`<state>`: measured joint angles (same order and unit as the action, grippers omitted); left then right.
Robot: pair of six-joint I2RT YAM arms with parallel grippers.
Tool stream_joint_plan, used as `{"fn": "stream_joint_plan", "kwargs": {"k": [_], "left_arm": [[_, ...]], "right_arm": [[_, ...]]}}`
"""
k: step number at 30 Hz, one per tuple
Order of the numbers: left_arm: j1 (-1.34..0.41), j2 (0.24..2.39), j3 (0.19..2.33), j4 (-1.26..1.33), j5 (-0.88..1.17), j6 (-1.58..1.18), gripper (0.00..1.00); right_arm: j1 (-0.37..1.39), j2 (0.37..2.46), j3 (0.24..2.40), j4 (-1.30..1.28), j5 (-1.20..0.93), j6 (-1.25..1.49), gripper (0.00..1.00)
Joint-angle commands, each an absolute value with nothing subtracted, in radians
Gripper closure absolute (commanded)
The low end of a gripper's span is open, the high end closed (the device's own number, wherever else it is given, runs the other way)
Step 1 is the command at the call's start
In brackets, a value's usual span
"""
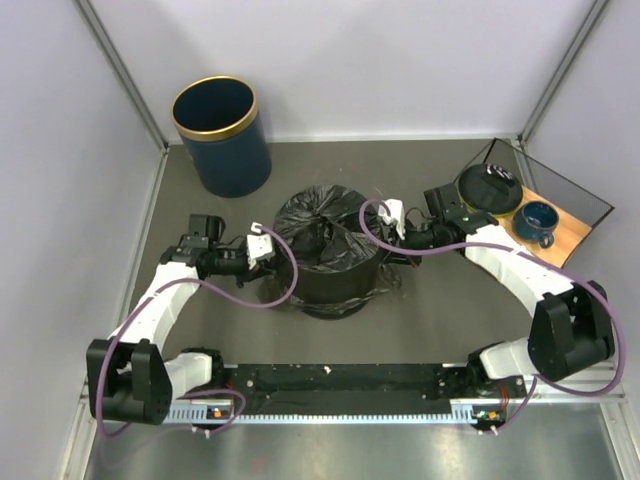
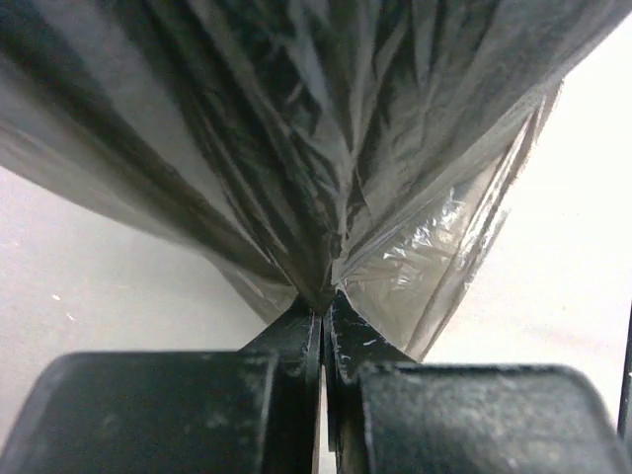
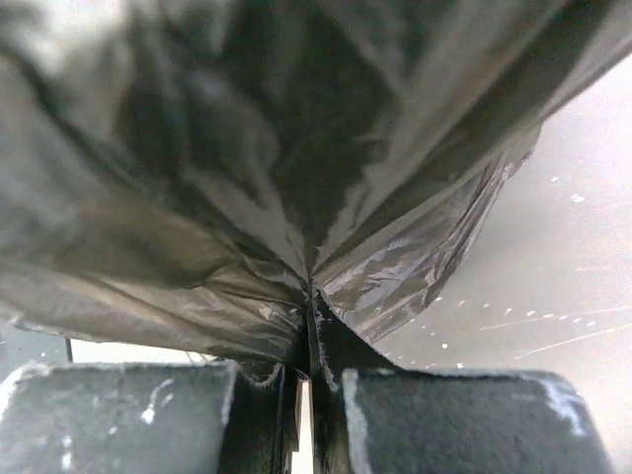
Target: Put the trash bags into the trash bin
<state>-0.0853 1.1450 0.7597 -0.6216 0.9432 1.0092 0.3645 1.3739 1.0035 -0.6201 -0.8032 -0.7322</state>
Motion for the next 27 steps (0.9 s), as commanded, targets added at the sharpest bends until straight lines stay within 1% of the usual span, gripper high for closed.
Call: {"fn": "stream_joint_plan", "kwargs": {"k": [1, 7, 8, 9, 10, 11, 12, 13, 15, 16, 17, 18, 19, 20, 21, 23, 25, 27], "left_arm": [[-0.064, 1.155, 0.704, -0.609, 0.89, 1.071, 1.0], [-0.028, 1.146, 0.676, -0.644, 0.856, 1.106, 1.0], [-0.022, 1.14, 0.684, -0.659, 0.859, 1.108, 1.0], [-0.018, 1.135, 0.725, -0.695, 0.864, 1.112, 0.98], [-0.015, 1.118, 0.751, -0.756, 0.874, 1.108, 0.8], [-0.008, 1.103, 0.788, -0.788, 0.882, 1.068, 0.59], [-0.008, 1.082, 0.819, -0.813, 0.891, 1.045, 0.44], [-0.008, 1.037, 0.878, -0.854, 0.916, 1.023, 0.41], [0.031, 0.985, 0.92, -0.851, 0.916, 0.924, 0.37], [0.034, 0.932, 0.946, -0.827, 0.879, 0.863, 0.36], [0.034, 0.902, 0.954, -0.766, 0.861, 0.722, 0.34], [0.035, 0.878, 0.96, -0.737, 0.85, 0.666, 0.32], [0.034, 0.836, 0.966, -0.724, 0.83, 0.619, 0.27], [0.034, 0.818, 0.951, -0.678, 0.854, 0.588, 0.25], [0.035, 0.796, 0.942, -0.67, 0.88, 0.595, 0.23], [0.034, 0.799, 0.928, -0.705, 0.978, 0.704, 0.2], [0.035, 0.847, 0.93, -0.718, 1.009, 0.736, 0.18], [0.035, 0.931, 0.954, -0.779, 1.051, 0.813, 0.18]], "right_arm": [[0.342, 1.35, 0.917, -0.537, -0.813, -0.658, 1.0], [0.334, 1.332, 0.839, -0.522, -0.805, -0.69, 1.0], [0.334, 1.327, 0.835, -0.523, -0.804, -0.692, 1.0], [0.334, 1.321, 0.85, -0.55, -0.801, -0.686, 1.0], [0.334, 1.306, 0.867, -0.57, -0.795, -0.686, 0.68], [0.334, 1.293, 0.905, -0.596, -0.79, -0.684, 0.49], [0.331, 1.276, 0.919, -0.612, -0.781, -0.661, 0.37], [0.331, 1.258, 0.931, -0.63, -0.77, -0.649, 0.26], [0.331, 1.177, 0.951, -0.649, -0.765, -0.644, 0.19], [0.331, 1.145, 0.954, -0.658, -0.762, -0.638, 0.12], [0.33, 1.102, 0.966, -0.663, -0.759, -0.631, 0.09], [0.331, 1.08, 0.974, -0.669, -0.753, -0.614, 0.07], [0.33, 1.063, 0.98, -0.669, -0.752, -0.603, 0.03], [0.331, 1.048, 0.991, -0.667, -0.753, -0.591, 0.02], [0.331, 1.046, 1.0, -0.667, -0.753, -0.571, 0.01], [0.333, 1.067, 1.026, -0.669, -0.747, -0.558, 0.01], [0.333, 1.1, 1.058, -0.689, -0.746, -0.593, 0.01], [0.333, 1.178, 1.118, -0.735, -0.768, -0.675, 0.01]]}}
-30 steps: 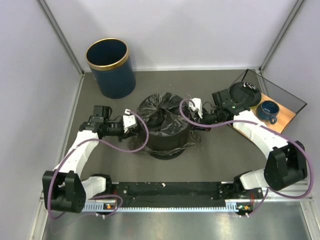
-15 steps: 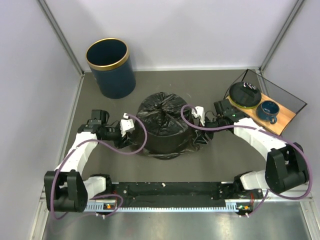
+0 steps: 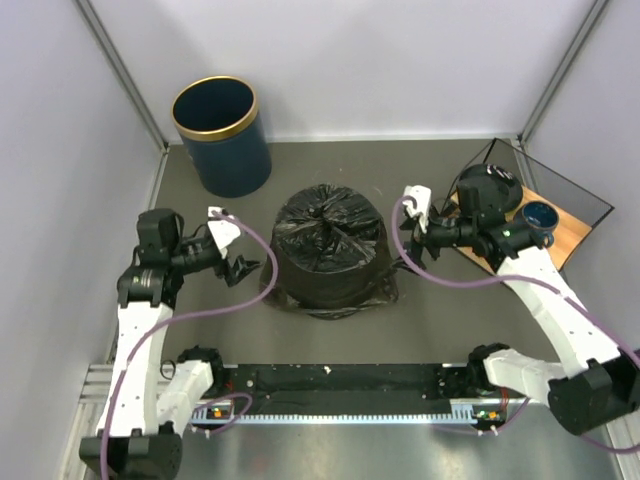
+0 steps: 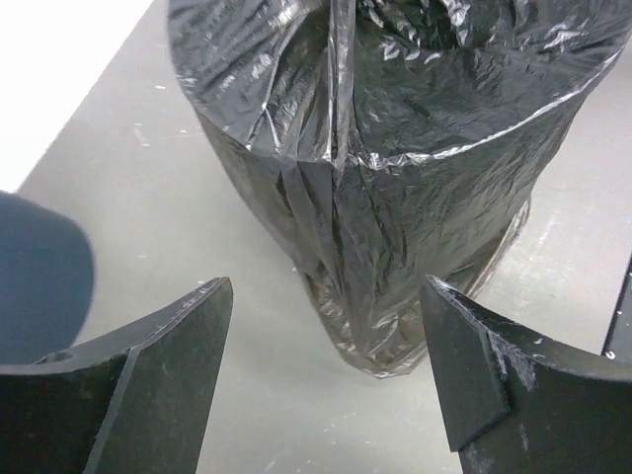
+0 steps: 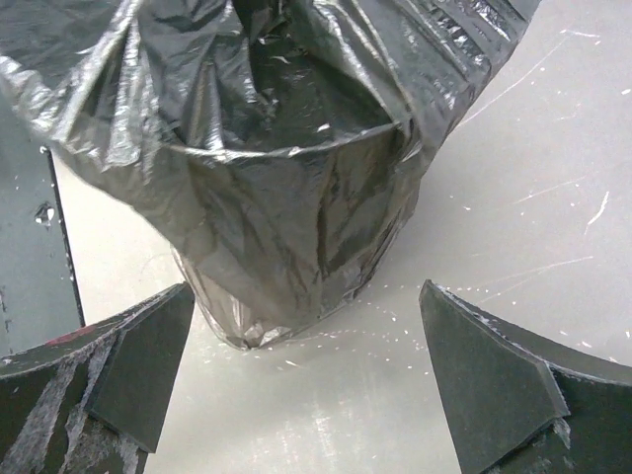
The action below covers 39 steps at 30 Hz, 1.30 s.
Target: Put the trash bags into the trash bin
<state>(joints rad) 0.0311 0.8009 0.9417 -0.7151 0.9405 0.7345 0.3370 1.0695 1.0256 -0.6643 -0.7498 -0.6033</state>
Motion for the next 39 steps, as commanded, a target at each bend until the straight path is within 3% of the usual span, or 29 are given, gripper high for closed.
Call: {"fn": "stream_joint_plan", "kwargs": {"k": [1, 3, 8, 17, 20, 22, 23, 24, 26, 39], "left_arm": [[0.034, 0.96, 0.962, -0.785, 1.057, 0.866, 0.18], [0.035, 1.035, 0.988, -0.773, 1.09, 0.897, 0.16], [0.025, 1.138, 1.022, -0.772, 1.149, 1.037, 0.02], [-0.078, 1.23, 1.057, -0.724, 1.19, 1.055, 0.05], [-0.09, 1.238, 1.058, -0.698, 1.204, 1.009, 0.23], [-0.089, 1.235, 1.054, -0.707, 1.204, 1.012, 0.4], [-0.089, 1.23, 1.04, -0.716, 1.197, 1.028, 0.63], [-0.089, 1.22, 1.031, -0.736, 1.187, 1.043, 0.77], [-0.084, 1.209, 1.013, -0.767, 1.161, 1.101, 1.0], [-0.045, 1.276, 0.844, -0.697, 0.985, 1.166, 1.0]], "right_arm": [[0.333, 1.207, 1.141, -0.748, -0.781, -0.692, 0.01], [0.331, 1.274, 1.202, -0.768, -0.819, -0.729, 0.01], [0.337, 1.338, 1.258, -0.773, -0.902, -0.813, 0.01], [0.42, 1.396, 1.269, -0.773, -0.943, -0.926, 0.03], [0.44, 1.404, 1.276, -0.77, -0.943, -0.919, 0.17], [0.439, 1.401, 1.27, -0.77, -0.934, -0.907, 0.43], [0.44, 1.402, 1.267, -0.772, -0.925, -0.89, 0.53], [0.439, 1.399, 1.261, -0.772, -0.899, -0.882, 0.76], [0.427, 1.388, 1.23, -0.77, -0.879, -0.874, 0.98], [0.333, 1.404, 1.019, -0.671, -0.85, -0.865, 1.0]]}}
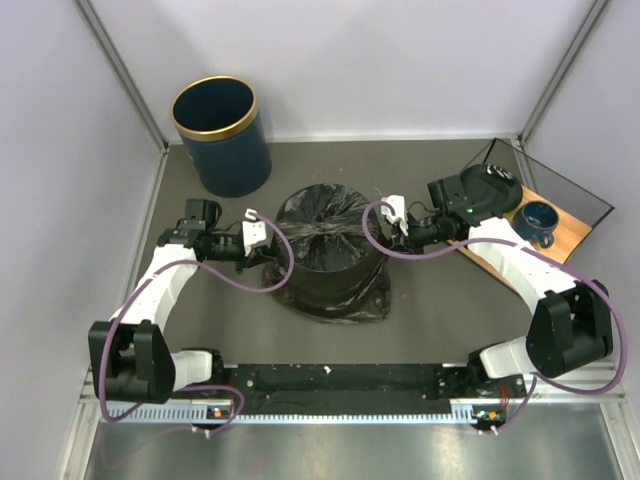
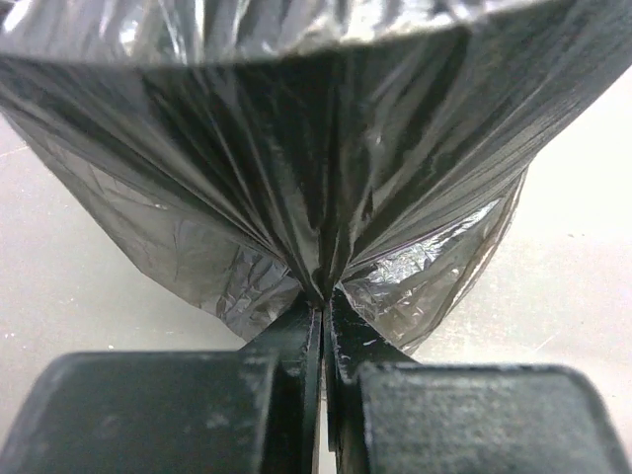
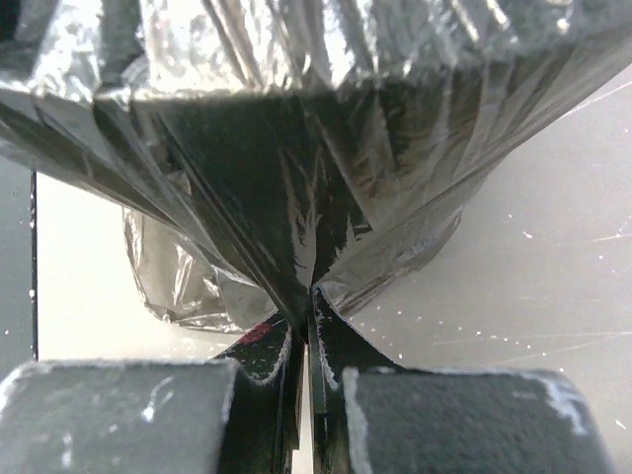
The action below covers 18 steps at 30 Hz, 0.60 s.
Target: Put the trash bags into the trash bin
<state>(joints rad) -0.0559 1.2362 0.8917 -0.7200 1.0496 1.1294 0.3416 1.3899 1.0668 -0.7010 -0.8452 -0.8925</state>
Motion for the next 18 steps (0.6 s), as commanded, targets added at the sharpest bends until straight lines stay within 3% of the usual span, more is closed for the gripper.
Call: {"fn": "stream_joint_plan", "kwargs": {"k": [1, 10, 11, 13, 14, 16, 18], "left_arm": [[-0.043, 1.282, 0.83, -0.687, 0.973, 1.166, 1.0], [-0.009, 1.278, 0.818, -0.782, 0.956, 1.253, 1.0], [-0.008, 1.257, 0.83, -0.813, 0.965, 1.262, 0.9], [0.018, 1.226, 0.897, -0.932, 0.988, 1.281, 0.52], [0.026, 1.188, 0.919, -0.963, 0.999, 1.279, 0.38], [0.041, 1.149, 0.974, -1.018, 1.031, 1.263, 0.25], [0.044, 1.1, 0.999, -1.005, 1.034, 1.202, 0.19]], "right_arm": [[0.333, 1.408, 0.999, -0.632, -0.853, -0.83, 1.0], [0.333, 1.349, 0.896, -0.609, -0.884, -0.824, 1.0], [0.331, 1.336, 0.902, -0.636, -0.885, -0.825, 0.9], [0.331, 1.292, 0.951, -0.69, -0.871, -0.821, 0.43], [0.331, 1.276, 0.972, -0.712, -0.849, -0.813, 0.22], [0.331, 1.231, 1.026, -0.75, -0.828, -0.781, 0.15], [0.331, 1.207, 1.073, -0.761, -0.828, -0.766, 0.11]]}}
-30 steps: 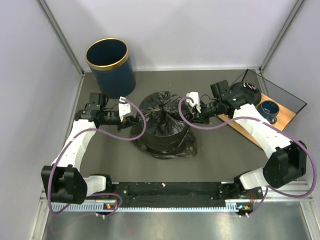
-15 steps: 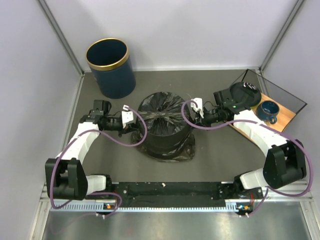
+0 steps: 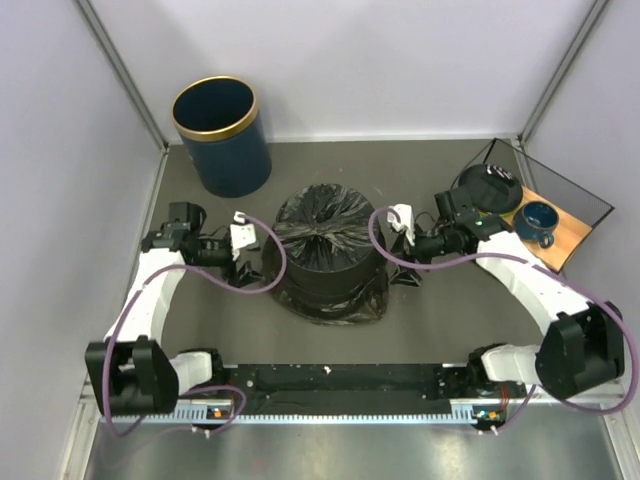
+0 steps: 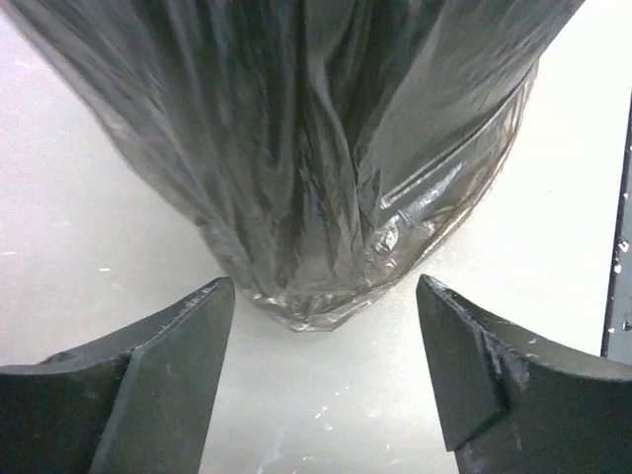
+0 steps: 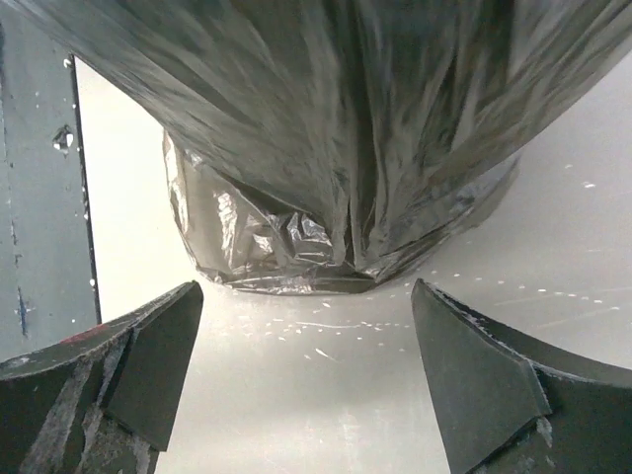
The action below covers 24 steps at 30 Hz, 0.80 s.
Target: Put the trash bags into the trash bin
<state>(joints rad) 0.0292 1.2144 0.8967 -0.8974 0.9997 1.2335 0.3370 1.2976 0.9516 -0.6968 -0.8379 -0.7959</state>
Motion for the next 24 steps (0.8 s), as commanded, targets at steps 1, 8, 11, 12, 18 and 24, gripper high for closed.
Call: {"fn": "stream_joint_plan", "kwargs": {"k": [1, 8, 11, 12, 18, 24], "left_arm": [[0.044, 1.089, 1.003, -0.935, 1.038, 1.162, 0.17], [0.014, 1.138, 1.015, -0.706, 1.155, 1.002, 0.02], [-0.026, 1.202, 1.052, -0.7, 1.158, 1.012, 0.08], [-0.044, 1.216, 1.06, -0.693, 1.155, 1.008, 0.13], [-0.067, 1.266, 1.008, -0.693, 1.126, 1.035, 0.65], [-0.066, 1.256, 0.87, -0.641, 1.042, 1.08, 1.0]], "right_arm": [[0.331, 1.204, 1.089, -0.761, -0.834, -0.755, 0.1], [0.345, 1.362, 1.238, -0.753, -0.897, -0.778, 0.03], [0.376, 1.414, 1.285, -0.753, -0.902, -0.795, 0.09], [0.383, 1.42, 1.292, -0.752, -0.899, -0.799, 0.14], [0.425, 1.437, 1.226, -0.738, -0.891, -0.841, 0.77], [0.419, 1.442, 1.125, -0.697, -0.844, -0.851, 1.0]]}}
